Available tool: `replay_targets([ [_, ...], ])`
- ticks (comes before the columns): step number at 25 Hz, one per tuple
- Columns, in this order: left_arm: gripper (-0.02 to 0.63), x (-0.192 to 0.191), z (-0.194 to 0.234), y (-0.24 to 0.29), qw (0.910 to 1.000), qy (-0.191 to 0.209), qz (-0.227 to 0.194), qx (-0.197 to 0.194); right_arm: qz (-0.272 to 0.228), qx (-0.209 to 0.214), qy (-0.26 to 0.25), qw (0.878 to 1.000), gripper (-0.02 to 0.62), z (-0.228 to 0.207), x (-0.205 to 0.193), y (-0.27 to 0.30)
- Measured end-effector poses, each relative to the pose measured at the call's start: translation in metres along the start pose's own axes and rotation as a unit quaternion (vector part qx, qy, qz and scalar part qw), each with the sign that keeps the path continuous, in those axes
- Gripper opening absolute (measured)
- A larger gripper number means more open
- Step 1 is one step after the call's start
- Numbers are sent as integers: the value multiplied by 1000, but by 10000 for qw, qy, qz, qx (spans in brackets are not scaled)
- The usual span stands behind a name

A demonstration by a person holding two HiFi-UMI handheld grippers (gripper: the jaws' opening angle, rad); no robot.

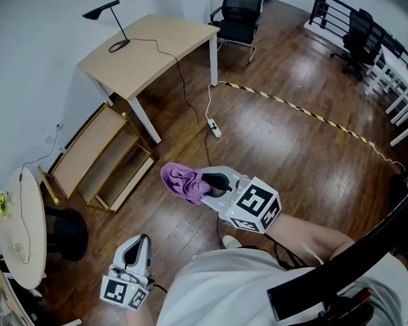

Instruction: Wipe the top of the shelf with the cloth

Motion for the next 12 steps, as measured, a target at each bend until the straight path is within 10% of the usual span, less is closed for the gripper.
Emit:
replay_targets([
  [12,18,-12,27,-32,9998,-128,42,-160,157,-94,-70,9998,100,39,-2,34],
])
Point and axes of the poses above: the fingertips, and each gripper's own axes: y forward along the fingers, z to its left, x out of its top, the point moved 2 cm from there along -y, backward along the fingers, and after that the axes turned 2 degrees about x, right-handed, at the moved point
